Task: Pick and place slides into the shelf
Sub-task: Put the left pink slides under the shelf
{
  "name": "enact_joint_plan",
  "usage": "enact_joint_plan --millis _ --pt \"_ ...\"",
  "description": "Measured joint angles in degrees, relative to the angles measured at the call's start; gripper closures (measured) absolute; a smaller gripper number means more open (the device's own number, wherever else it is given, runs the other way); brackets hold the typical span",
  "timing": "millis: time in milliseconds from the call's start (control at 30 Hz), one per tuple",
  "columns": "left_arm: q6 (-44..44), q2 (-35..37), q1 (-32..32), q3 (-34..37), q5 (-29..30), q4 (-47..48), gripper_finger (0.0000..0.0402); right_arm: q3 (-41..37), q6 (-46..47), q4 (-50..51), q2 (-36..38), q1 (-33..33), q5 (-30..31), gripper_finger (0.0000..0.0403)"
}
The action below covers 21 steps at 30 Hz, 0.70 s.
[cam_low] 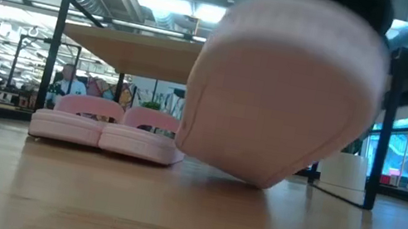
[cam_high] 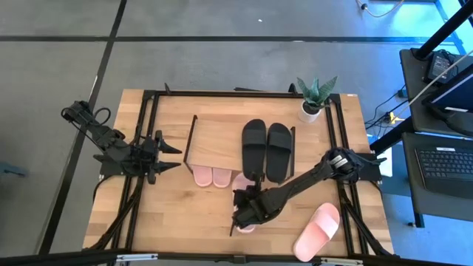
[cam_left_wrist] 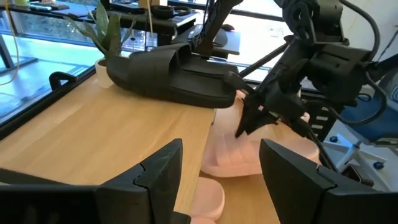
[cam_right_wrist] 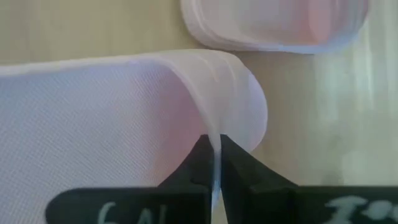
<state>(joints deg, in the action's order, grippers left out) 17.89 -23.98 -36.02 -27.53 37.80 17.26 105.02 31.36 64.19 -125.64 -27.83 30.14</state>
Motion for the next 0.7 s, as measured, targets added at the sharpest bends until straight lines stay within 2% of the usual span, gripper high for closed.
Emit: enact_joint_plan --millis 100,400,700 --pt "0.02 0.0 -0.01 0.0 0.0 0.11 0.0196 -0.94 -0.35 -1.25 0.01 0.21 0.34 0.0387" --pt "0.06 0.0 -0.01 0.0 0.0 0.11 0.0196 -1.19 1.48 -4.46 0.08 0.19 -0.46 0.0312" --pt "-0.29 -0.01 -0.01 0.0 0.0 0.11 0.0196 1.61 1.52 -3.32 0.09 0.08 -8.8 0.0249"
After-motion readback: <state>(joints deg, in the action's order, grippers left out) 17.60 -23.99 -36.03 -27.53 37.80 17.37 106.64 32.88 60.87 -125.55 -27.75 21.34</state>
